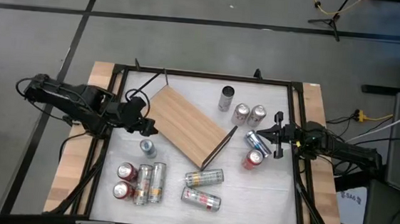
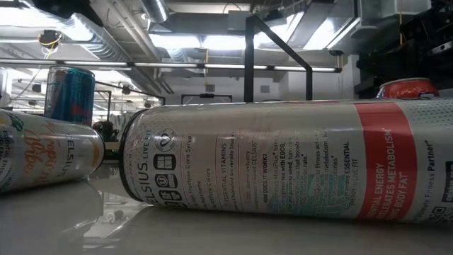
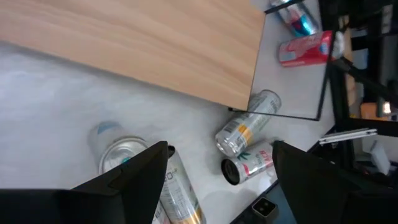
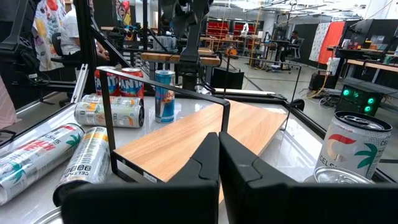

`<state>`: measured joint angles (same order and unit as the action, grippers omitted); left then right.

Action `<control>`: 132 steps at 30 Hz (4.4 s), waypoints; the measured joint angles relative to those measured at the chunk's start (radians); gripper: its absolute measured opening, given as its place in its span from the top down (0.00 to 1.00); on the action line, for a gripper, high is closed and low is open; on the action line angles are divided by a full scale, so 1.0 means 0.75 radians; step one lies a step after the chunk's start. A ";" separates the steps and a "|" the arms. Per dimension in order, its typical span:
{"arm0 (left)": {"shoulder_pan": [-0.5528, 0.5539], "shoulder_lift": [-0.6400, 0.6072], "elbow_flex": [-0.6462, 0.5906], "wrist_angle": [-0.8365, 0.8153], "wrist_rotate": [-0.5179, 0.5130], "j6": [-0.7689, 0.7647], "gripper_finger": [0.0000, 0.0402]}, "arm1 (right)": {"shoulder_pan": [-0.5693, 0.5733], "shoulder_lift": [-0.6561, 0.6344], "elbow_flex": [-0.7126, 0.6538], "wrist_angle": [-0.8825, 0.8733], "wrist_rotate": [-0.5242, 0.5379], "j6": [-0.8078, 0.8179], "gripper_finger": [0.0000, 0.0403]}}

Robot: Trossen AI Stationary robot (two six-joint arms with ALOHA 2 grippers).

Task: Place canned beverage on shelf
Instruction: Put the left blue soda can on the shelf

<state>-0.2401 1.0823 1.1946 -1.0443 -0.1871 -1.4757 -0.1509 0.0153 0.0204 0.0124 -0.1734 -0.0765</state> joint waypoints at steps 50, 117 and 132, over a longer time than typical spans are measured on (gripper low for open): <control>-0.033 0.383 0.000 -0.273 0.185 -0.051 0.29 | 0.000 0.000 0.000 -0.004 0.000 0.000 1.00; -0.041 0.573 -0.110 -0.157 0.168 0.201 0.48 | 0.001 0.000 0.000 -0.005 0.000 0.000 1.00; 0.070 0.434 -0.067 -0.193 0.206 0.374 0.47 | 0.000 0.000 0.000 -0.005 0.000 0.000 1.00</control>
<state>-0.1879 1.4080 1.1447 -1.1891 -0.0323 -1.1948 -0.1505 0.0151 0.0205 0.0086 -0.1732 -0.0761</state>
